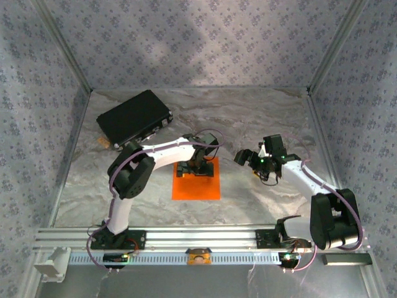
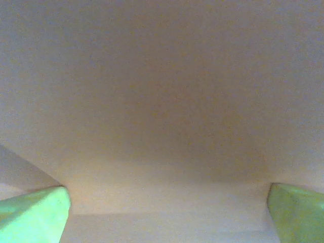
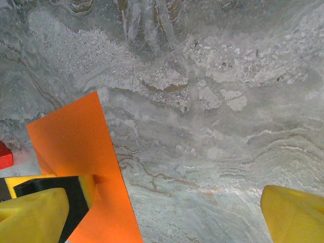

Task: Fold a paper plane with a square sheet of paper (pick it up from the middle)
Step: First fold the square sheet of paper in half at the center of the table.

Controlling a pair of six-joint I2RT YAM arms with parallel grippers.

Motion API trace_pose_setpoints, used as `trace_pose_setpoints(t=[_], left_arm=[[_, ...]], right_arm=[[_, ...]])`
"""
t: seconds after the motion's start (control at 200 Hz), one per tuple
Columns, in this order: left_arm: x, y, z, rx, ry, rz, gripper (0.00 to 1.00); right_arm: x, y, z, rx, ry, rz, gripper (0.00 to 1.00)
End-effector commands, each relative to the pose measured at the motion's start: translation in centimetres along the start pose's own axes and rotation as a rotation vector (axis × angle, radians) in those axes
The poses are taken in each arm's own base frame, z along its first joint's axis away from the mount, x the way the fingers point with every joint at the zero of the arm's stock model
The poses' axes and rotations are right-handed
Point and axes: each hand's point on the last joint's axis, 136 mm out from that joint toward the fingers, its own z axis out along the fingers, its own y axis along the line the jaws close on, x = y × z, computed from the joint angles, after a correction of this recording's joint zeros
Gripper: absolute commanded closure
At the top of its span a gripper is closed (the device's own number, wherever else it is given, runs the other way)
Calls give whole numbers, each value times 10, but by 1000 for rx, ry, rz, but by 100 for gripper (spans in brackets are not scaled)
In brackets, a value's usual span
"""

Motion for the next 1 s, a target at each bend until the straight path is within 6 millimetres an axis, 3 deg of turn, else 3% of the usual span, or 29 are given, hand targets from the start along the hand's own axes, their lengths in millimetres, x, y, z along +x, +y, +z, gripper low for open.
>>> trace_pose_setpoints(t=[0.0,0.265,0.999], left_arm=[[14,9,17,-42,51,-5,0],[21,11,29,-50,82,1,0],[17,10,24,-48,67,1,4]], right_arm=[[-4,5,-4,1,0,-11,1],[-4,6,-5,-2,0,-14,1],[-7,9,-9,-16,-27,-20,1]])
